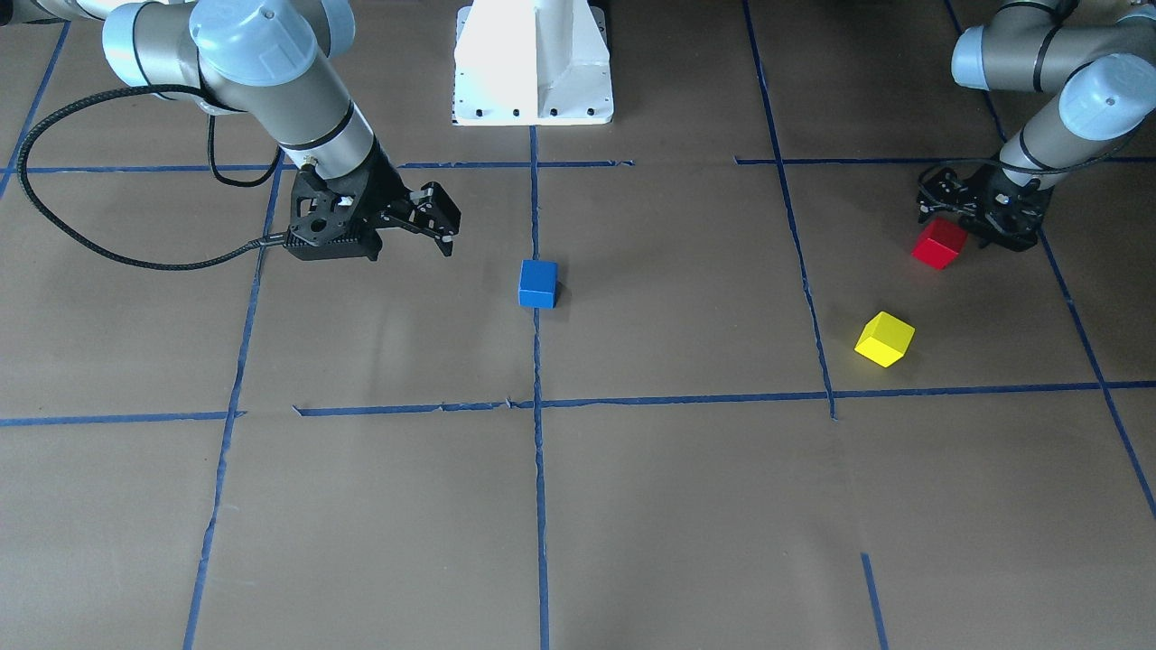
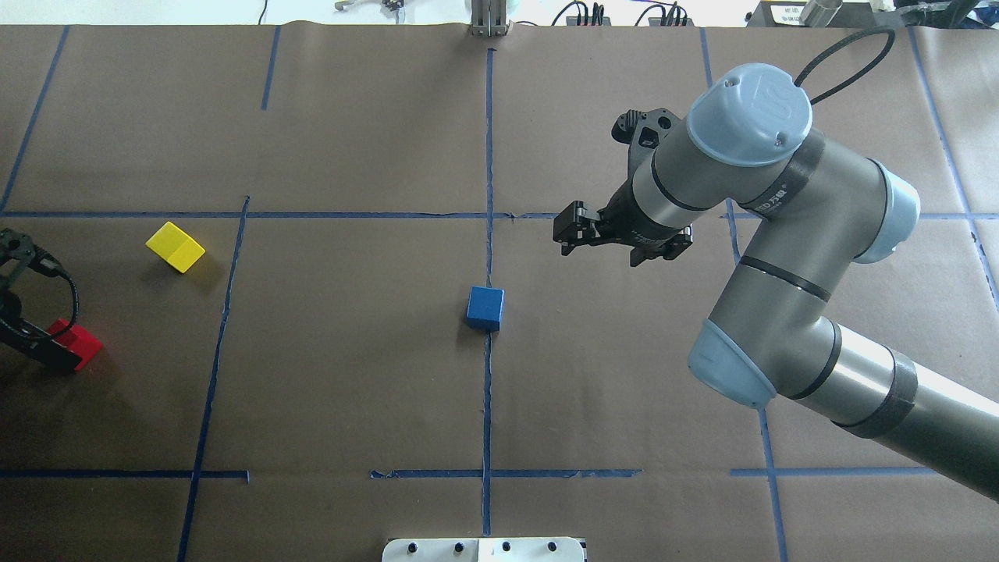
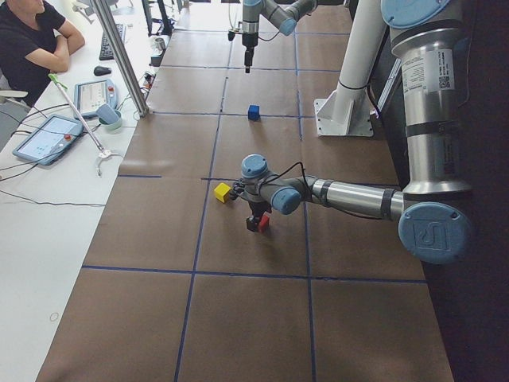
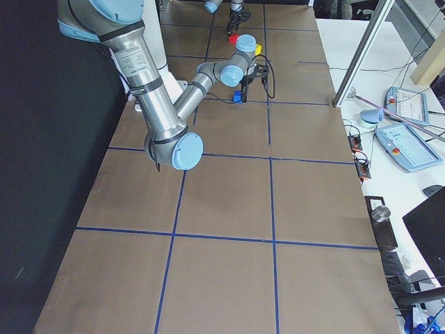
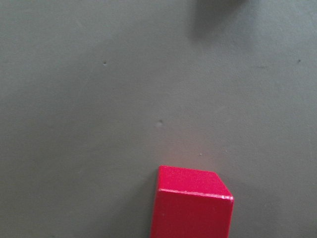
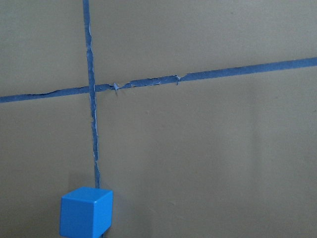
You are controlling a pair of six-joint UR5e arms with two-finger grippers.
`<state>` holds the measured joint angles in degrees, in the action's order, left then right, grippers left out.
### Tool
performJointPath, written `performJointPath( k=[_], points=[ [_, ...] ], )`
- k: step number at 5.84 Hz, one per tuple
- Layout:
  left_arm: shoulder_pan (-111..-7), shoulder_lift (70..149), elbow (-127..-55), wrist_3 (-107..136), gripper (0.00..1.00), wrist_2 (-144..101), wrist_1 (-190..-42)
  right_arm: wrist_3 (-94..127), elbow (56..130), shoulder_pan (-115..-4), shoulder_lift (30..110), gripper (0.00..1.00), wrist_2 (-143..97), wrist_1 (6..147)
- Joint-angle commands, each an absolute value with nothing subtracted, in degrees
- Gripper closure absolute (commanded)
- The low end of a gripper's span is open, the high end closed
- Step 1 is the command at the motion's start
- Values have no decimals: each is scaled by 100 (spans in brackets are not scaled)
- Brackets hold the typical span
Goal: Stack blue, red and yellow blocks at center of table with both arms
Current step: 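Raise the right gripper away while the left gripper grasps the red cube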
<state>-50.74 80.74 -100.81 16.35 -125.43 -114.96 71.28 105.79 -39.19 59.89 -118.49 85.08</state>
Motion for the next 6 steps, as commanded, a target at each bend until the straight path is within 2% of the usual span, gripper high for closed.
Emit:
performJointPath(
  k=[1,3,4,5,6],
  points=[
    [-5045,8217,-9933,1582,0,-12542,-11505,7128,10573,-3824,6003,0,-11778,8508],
    [-5045,8331,-9879,1573,6,-12525,-11479,7137,10582,-3771,6012,0,-11698,8508],
    [-5045,8332,-9879,1573,24,-12524,-11487,7128,10582,-3762,6020,0,-11698,8508],
    [-5045,8323,-9879,1591,70,-12524,-11487,7128,10582,-3762,6021,0,-11698,8508],
    [-5054,8323,-9896,1721,95,-12524,-11487,7128,10582,-3762,6021,0,-11698,8508]
  ],
)
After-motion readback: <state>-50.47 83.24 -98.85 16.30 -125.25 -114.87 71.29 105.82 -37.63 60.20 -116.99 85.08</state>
